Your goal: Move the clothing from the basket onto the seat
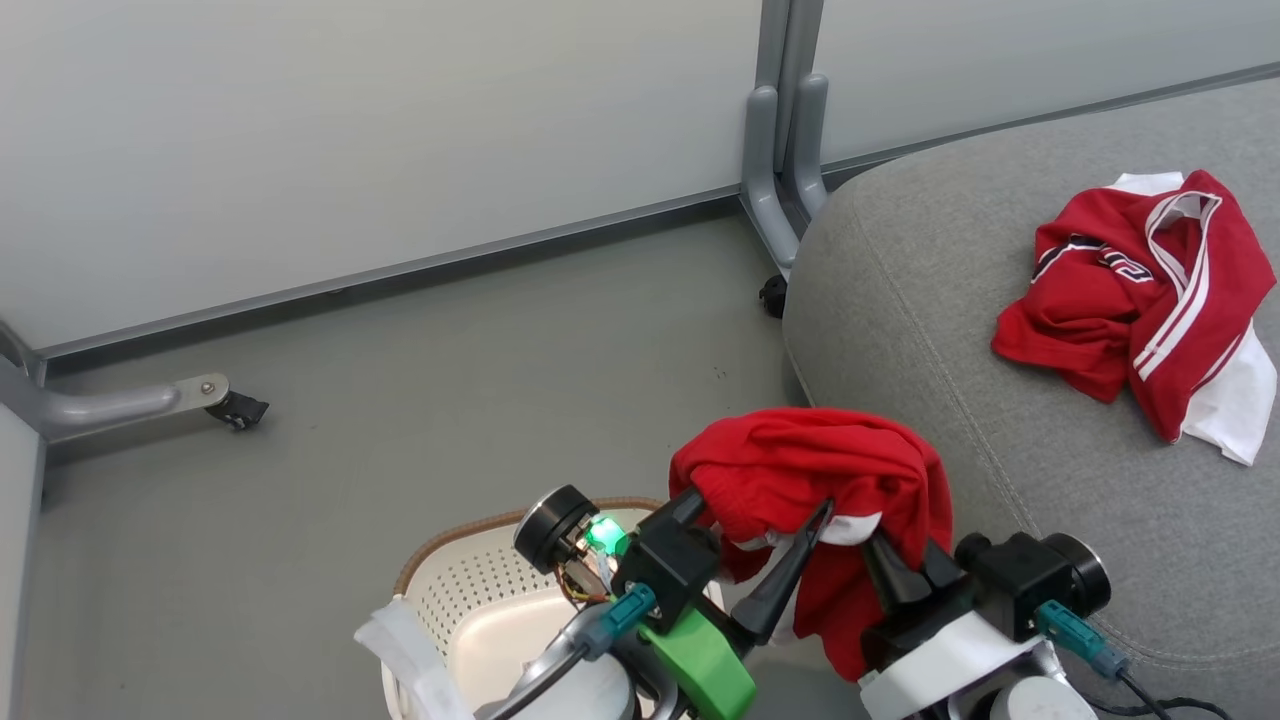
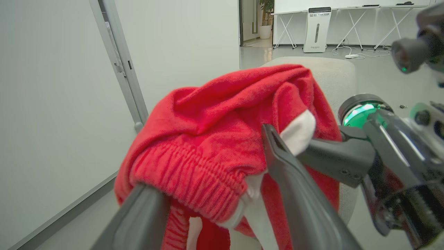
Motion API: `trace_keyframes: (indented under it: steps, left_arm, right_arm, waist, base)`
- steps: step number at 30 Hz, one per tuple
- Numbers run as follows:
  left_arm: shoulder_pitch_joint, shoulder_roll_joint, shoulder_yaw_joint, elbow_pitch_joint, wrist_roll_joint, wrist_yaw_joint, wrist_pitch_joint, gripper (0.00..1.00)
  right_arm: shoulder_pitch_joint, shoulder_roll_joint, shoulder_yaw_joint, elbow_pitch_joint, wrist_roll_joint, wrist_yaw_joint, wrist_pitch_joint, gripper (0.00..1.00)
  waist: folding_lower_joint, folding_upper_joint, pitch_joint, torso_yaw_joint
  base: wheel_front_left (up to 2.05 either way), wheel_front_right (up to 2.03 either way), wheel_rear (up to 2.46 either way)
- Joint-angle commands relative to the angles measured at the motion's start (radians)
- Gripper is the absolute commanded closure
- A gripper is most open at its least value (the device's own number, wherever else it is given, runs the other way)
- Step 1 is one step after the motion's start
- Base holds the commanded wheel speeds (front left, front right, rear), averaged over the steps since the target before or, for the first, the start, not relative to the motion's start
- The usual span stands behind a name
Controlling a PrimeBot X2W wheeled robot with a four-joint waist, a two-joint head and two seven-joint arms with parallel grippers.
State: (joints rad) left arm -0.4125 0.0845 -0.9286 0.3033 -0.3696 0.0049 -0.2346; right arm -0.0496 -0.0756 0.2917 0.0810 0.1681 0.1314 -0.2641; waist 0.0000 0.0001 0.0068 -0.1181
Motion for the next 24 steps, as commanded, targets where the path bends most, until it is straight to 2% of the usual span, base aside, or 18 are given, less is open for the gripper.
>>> trace_keyframes:
  steps: [1, 13, 24]
  left_arm:
    - [0.016, 0.011, 0.003, 0.004, -0.009, 0.006, -0.003, 0.0]
    - [0.077, 0.055, 0.047, -0.008, -0.032, 0.048, -0.023, 0.0]
    - [0.084, 0.089, 0.068, -0.029, -0.001, 0.074, -0.03, 0.0]
  right_arm:
    - [-0.011, 0.003, -0.012, -0.017, 0.009, -0.001, 0.0, 1.0]
    - [-0.023, 0.019, -0.12, -0.137, 0.023, -0.001, 0.0, 1.0]
    - [0.035, 0.023, -0.226, -0.217, 0.015, -0.001, 0.0, 1.0]
  waist:
    - [0.0, -0.0001, 0.005, -0.007]
    - [0.0, -0.0001, 0.028, -0.08]
    - [0.0, -0.0001, 0.064, -0.23]
  base:
    - [0.0, 0.0, 0.0]
    - [0.0, 0.0, 0.0]
    - [0.0, 0.0, 0.0]
